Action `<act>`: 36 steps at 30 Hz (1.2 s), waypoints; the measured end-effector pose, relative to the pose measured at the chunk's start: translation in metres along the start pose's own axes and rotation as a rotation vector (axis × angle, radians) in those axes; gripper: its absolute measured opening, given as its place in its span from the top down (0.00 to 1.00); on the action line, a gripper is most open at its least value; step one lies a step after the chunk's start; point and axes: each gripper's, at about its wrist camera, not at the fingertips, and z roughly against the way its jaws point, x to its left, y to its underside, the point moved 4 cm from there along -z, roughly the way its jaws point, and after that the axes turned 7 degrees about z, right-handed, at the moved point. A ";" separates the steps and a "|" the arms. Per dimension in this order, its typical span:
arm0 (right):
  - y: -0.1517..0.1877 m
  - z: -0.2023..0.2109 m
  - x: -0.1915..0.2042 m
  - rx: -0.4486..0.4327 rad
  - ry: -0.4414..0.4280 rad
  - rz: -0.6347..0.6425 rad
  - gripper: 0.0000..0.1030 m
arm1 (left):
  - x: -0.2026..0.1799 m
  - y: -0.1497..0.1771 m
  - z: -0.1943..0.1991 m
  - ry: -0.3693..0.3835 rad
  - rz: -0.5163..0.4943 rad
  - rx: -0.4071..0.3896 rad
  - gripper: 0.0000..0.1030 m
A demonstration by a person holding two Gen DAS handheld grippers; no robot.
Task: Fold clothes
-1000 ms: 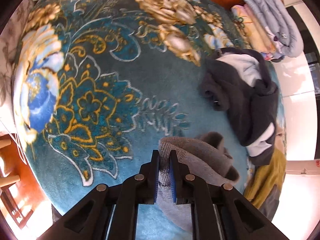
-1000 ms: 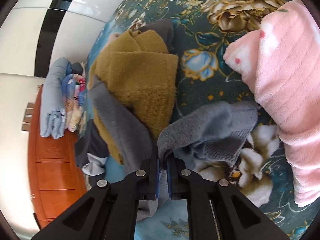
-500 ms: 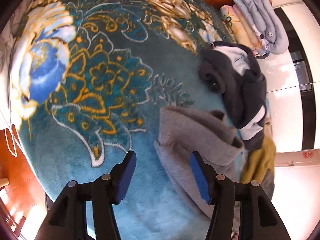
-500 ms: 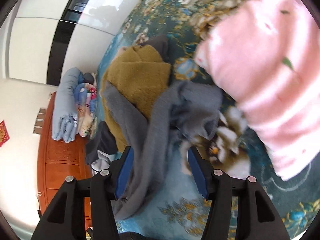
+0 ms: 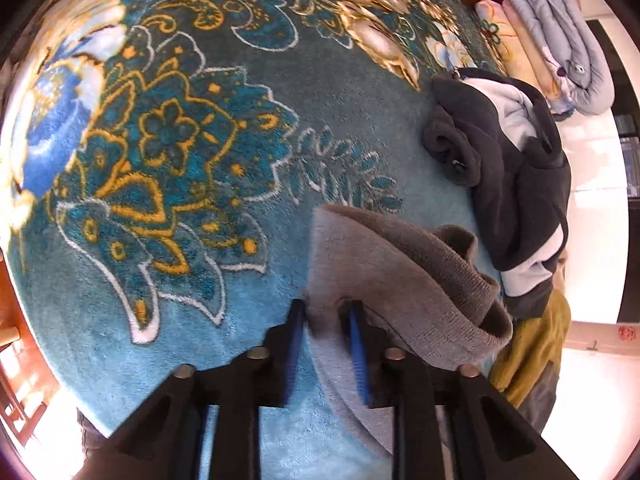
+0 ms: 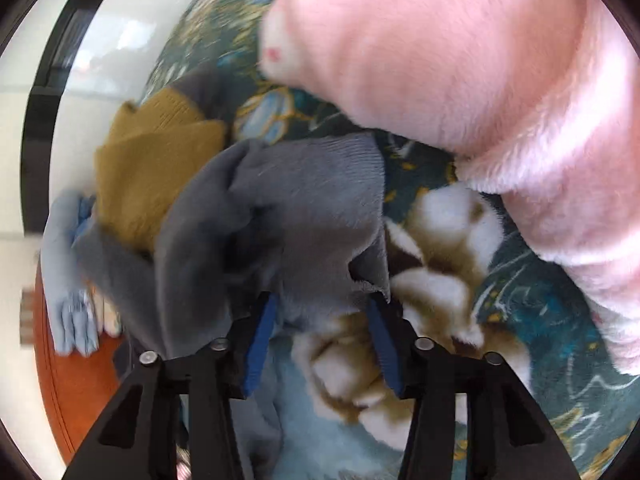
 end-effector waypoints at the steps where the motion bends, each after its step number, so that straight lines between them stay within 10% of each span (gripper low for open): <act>1: -0.002 0.000 0.001 -0.016 -0.001 -0.018 0.62 | 0.000 -0.002 0.000 0.001 0.007 0.004 0.85; 3: -0.007 0.002 0.005 -0.028 -0.024 -0.037 0.93 | -0.001 -0.005 0.004 0.015 0.019 0.010 0.88; 16: -0.030 0.181 0.049 -0.224 -0.219 0.274 0.96 | -0.052 -0.024 0.093 0.295 -0.053 -0.065 0.90; 21: -0.002 0.189 -0.002 -0.149 -0.057 0.319 0.96 | -0.023 -0.021 0.082 0.120 -0.168 -0.088 0.90; 25: 0.027 0.147 -0.067 -0.034 0.046 0.188 0.96 | 0.027 -0.012 0.040 -0.002 -0.053 0.017 0.90; 36: 0.032 0.145 -0.054 0.011 0.103 0.271 0.94 | 0.042 -0.009 0.048 0.030 -0.038 -0.005 0.88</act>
